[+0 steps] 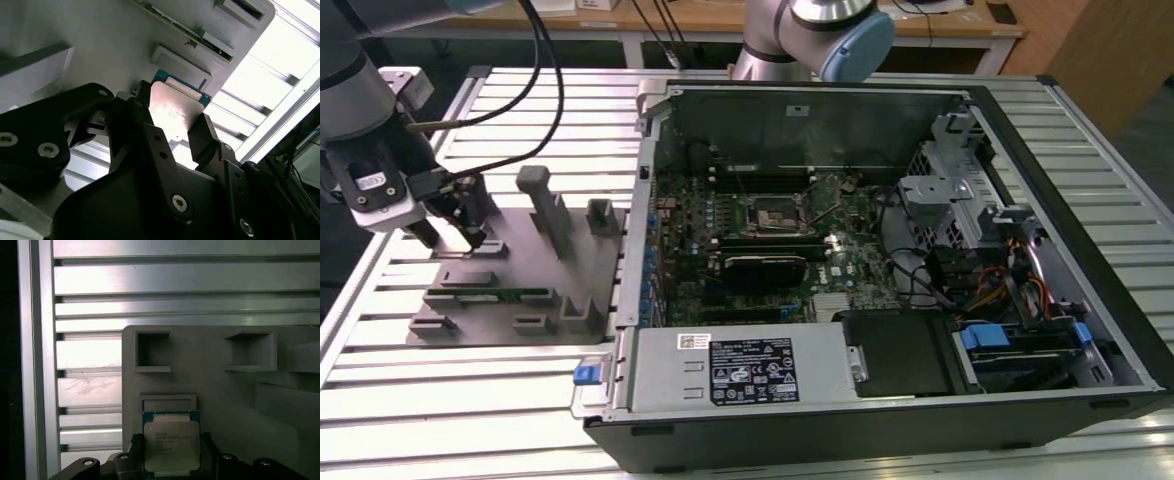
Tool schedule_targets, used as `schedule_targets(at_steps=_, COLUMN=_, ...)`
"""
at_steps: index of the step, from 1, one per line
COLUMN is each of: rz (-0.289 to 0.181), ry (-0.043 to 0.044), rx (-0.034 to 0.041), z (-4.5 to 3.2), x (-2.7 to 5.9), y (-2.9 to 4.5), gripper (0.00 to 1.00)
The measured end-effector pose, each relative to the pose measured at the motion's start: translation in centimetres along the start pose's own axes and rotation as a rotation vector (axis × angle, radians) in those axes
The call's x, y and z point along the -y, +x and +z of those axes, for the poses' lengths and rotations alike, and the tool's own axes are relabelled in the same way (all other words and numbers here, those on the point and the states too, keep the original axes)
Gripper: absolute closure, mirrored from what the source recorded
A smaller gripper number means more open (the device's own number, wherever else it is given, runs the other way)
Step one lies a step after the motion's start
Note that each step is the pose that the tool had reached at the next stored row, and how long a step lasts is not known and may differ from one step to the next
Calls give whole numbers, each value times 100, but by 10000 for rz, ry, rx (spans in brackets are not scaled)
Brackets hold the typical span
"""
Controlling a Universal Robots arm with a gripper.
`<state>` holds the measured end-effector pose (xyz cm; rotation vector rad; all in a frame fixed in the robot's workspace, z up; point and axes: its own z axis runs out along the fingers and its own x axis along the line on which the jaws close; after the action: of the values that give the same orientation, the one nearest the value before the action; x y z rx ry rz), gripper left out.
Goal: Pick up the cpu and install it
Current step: 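Pick up the cpu and move it towards the insertion slot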
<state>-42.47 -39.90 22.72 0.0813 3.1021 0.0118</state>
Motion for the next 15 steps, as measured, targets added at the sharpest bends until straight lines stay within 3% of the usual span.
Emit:
schedule_targets(at_steps=11, rz=0, ry=0, rx=0, z=-168, x=-1, y=-6, gripper=45)
schedule_targets(at_steps=15, rz=-1, ry=-1, rx=2, z=-195, x=-2, y=-8, gripper=45)
